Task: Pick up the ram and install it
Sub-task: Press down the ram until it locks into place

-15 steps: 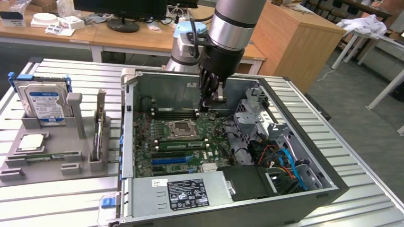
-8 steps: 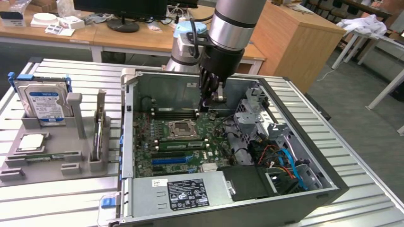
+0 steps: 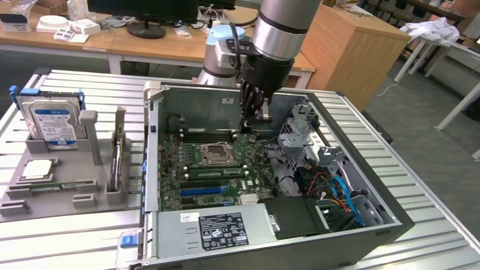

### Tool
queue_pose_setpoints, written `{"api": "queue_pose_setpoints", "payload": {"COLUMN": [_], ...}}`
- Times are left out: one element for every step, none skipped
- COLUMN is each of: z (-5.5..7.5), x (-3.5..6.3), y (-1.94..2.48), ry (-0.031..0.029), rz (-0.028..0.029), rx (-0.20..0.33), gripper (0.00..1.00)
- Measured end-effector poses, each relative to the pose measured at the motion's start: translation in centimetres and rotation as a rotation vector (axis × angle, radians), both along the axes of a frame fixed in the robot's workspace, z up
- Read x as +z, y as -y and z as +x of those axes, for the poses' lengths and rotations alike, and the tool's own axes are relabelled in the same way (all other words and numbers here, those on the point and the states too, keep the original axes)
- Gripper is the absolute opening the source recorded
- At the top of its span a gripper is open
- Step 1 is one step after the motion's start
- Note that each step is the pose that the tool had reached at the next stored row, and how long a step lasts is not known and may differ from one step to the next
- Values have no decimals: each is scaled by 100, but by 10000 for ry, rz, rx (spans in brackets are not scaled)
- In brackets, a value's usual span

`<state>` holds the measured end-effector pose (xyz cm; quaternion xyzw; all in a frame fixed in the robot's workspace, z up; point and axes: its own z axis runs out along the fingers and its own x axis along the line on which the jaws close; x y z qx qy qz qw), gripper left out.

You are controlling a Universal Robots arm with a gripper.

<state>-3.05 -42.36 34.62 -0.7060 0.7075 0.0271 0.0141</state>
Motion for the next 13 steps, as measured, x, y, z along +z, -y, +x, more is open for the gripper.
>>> {"api": "queue_pose_setpoints", "payload": {"z": [26,54,83,111,137,160,177,180,180,180,180,180,180], "x": [0,-1,0,0,0,-1,-1,0,0,0,0,0,0], "y": [0,0,0,0,0,0,0,0,0,0,0,0,0], "ry": [0,0,0,0,-1,-1,-1,-1,-1,-1,-1,-1,0], "rz": [0,1,0,0,0,1,1,0,1,1,0,1,1], "rx": [-1,0,1,2,0,0,0,2,2,1,1,1,0], "gripper": [11,11,11,11,11,11,11,11,11,11,11,11,11]}}
